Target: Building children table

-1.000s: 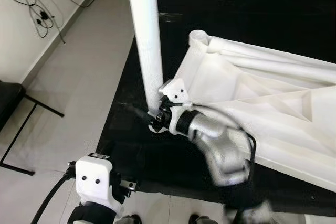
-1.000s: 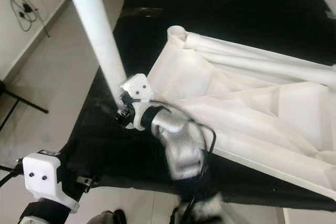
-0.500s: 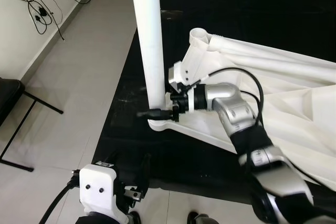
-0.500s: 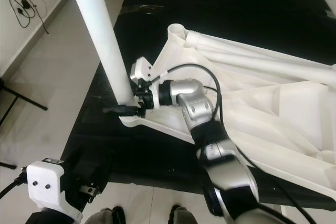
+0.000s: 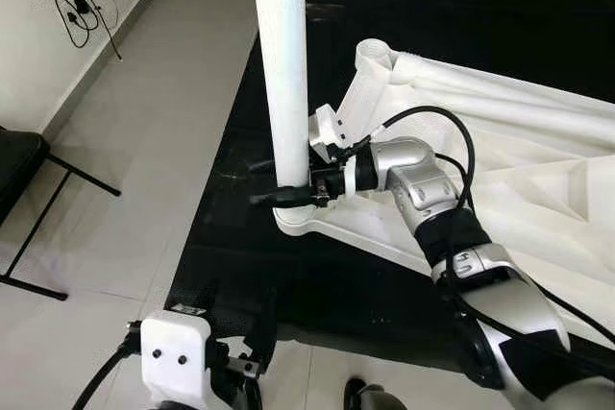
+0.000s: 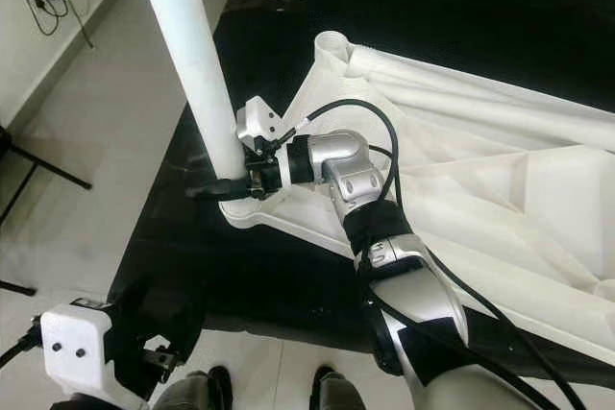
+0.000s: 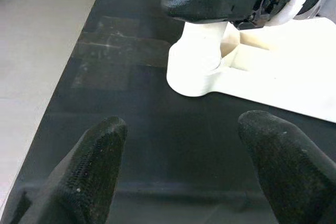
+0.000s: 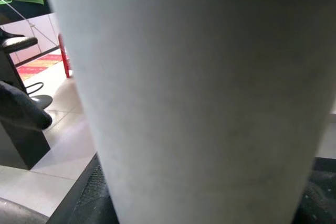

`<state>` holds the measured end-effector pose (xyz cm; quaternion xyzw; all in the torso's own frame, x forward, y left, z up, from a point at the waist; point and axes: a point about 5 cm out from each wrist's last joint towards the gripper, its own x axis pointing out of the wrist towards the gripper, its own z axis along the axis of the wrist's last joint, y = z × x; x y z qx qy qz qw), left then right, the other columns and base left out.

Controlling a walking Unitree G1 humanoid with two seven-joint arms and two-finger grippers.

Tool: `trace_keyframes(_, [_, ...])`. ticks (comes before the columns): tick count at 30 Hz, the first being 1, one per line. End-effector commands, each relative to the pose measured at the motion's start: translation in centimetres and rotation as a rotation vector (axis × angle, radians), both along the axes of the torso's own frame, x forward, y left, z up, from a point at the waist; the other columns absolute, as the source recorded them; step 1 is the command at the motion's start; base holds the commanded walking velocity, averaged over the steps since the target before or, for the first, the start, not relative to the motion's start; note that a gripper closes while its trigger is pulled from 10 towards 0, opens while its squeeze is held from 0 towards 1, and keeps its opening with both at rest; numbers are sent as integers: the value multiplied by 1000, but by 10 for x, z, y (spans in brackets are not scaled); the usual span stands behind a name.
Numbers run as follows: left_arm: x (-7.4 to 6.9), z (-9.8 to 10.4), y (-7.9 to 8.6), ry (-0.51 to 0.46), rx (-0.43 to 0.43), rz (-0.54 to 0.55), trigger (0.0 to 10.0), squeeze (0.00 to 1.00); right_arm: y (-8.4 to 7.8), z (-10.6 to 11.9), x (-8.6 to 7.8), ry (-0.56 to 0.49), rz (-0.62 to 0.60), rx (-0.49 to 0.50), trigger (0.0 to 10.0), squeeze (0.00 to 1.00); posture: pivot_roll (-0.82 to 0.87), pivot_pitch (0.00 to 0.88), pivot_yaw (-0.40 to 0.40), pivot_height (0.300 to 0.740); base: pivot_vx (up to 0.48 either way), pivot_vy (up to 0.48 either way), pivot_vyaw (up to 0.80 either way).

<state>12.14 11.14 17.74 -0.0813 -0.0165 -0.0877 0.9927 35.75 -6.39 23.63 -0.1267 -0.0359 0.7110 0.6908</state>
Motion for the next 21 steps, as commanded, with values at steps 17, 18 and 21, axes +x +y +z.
trace_keyframes(17, [2,-6,-1,27,16,-12,10000,0,-5,-50,-57,17,-1112,158,0,0,128,277,-12,740,0,0,0])
trace_keyframes(18, [3,-6,-1,23,16,-12,10000,0,4,-49,-51,10,-1105,170,0,0,126,266,-20,740,0,0,0])
trace_keyframes(21, [4,-7,-1,18,16,-9,10000,0,12,-48,-48,11,-1091,181,0,0,133,263,-31,740,0,0,0])
